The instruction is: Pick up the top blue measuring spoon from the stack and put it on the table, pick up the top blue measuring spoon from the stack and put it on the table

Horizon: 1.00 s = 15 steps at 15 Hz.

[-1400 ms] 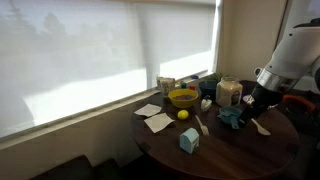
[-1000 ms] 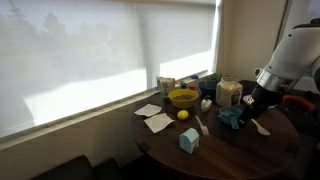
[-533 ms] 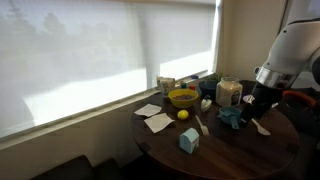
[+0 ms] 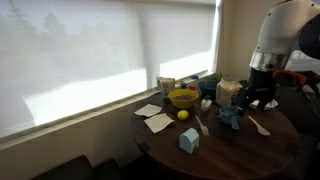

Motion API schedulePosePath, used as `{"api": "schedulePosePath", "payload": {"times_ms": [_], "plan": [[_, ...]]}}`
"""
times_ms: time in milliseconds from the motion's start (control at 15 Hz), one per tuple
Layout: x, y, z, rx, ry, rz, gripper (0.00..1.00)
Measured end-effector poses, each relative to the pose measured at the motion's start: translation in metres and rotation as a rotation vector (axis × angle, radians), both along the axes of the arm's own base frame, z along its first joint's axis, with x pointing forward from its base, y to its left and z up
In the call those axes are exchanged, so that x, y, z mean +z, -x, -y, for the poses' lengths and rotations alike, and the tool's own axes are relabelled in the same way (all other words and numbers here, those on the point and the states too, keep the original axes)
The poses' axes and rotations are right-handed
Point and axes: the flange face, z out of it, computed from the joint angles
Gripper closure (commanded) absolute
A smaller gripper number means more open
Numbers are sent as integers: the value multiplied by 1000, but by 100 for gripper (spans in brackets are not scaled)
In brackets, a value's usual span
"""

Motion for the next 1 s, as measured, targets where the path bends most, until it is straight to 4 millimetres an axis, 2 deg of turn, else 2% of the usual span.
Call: {"api": "schedulePosePath", "payload": {"times_ms": [200,733,1000], "plan": [[-10,-17,6,-68,-10,-27,0],[-9,-16,5,-67,-12,-25,0],[-15,-21,3,-146,-32,-50,0]]}}
